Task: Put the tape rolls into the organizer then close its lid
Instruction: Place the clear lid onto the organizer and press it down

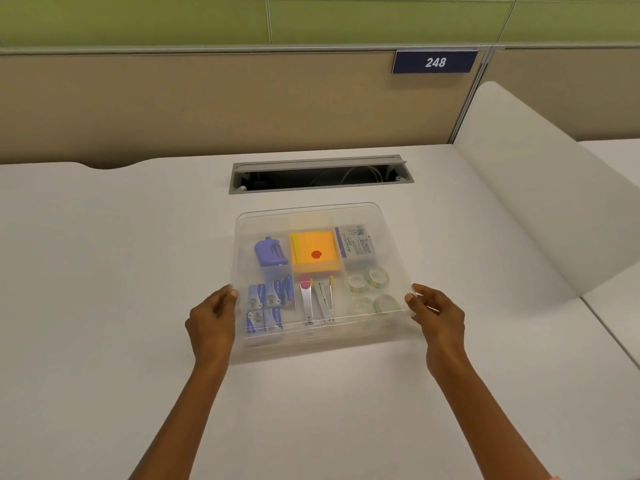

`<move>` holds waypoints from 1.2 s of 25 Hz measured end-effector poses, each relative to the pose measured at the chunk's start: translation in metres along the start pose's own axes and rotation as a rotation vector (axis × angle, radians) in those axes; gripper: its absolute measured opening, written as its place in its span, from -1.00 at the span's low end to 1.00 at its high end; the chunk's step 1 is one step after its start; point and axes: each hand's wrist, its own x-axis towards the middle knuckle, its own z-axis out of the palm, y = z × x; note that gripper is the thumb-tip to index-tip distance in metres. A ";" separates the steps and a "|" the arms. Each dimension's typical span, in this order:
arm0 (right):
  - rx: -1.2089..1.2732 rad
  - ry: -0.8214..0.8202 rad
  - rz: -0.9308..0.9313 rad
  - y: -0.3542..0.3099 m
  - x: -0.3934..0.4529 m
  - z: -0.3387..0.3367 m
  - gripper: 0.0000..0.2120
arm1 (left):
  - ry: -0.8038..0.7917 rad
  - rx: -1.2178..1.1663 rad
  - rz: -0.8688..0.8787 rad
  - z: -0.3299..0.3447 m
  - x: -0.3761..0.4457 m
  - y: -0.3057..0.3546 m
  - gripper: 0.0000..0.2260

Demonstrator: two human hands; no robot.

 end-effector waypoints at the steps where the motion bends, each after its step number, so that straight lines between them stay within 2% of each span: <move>1: 0.041 -0.037 0.029 0.002 -0.001 -0.003 -0.74 | 0.011 -0.024 -0.002 -0.001 -0.002 -0.001 -0.74; 7: 0.322 -0.168 0.199 0.002 0.001 -0.011 -0.70 | 0.024 -0.108 0.008 0.002 -0.014 -0.009 -0.72; 12: 0.353 -0.212 0.288 0.006 0.009 -0.017 -0.75 | 0.055 -0.063 0.087 0.009 -0.017 -0.013 -0.71; 14: 0.347 -0.225 0.284 0.007 0.013 -0.019 -0.65 | 0.063 -0.084 0.080 0.009 -0.018 -0.015 -0.71; 16: 0.329 -0.238 0.274 0.008 0.016 -0.020 -0.55 | 0.075 -0.136 0.053 0.010 -0.018 -0.017 -0.72; 20: 0.215 -0.240 0.231 0.004 0.020 -0.021 -0.63 | 0.096 -0.277 -0.024 0.014 -0.015 -0.020 -0.75; 22: 0.103 -0.292 0.206 0.000 0.024 -0.023 -0.52 | 0.045 -0.315 -0.084 0.007 -0.010 -0.022 -0.74; 24: -0.110 -0.374 0.184 -0.013 0.030 -0.023 -0.28 | -0.090 -0.370 -0.162 -0.005 0.002 -0.020 -0.69; 25: -0.272 -0.389 0.149 -0.021 0.033 -0.019 -0.17 | -0.156 -0.361 -0.170 -0.010 0.011 -0.016 -0.67; 26: -0.416 -0.373 0.072 -0.031 0.038 -0.011 -0.15 | -0.192 -0.317 -0.144 -0.013 0.022 -0.012 -0.66; 28: -0.577 -0.303 -0.205 -0.048 0.053 0.013 -0.32 | -0.185 -0.145 0.002 -0.011 0.043 0.004 -0.67; 30: -0.709 -0.321 -0.495 -0.057 0.073 0.042 -0.44 | -0.184 0.079 0.231 0.004 0.061 0.021 -0.64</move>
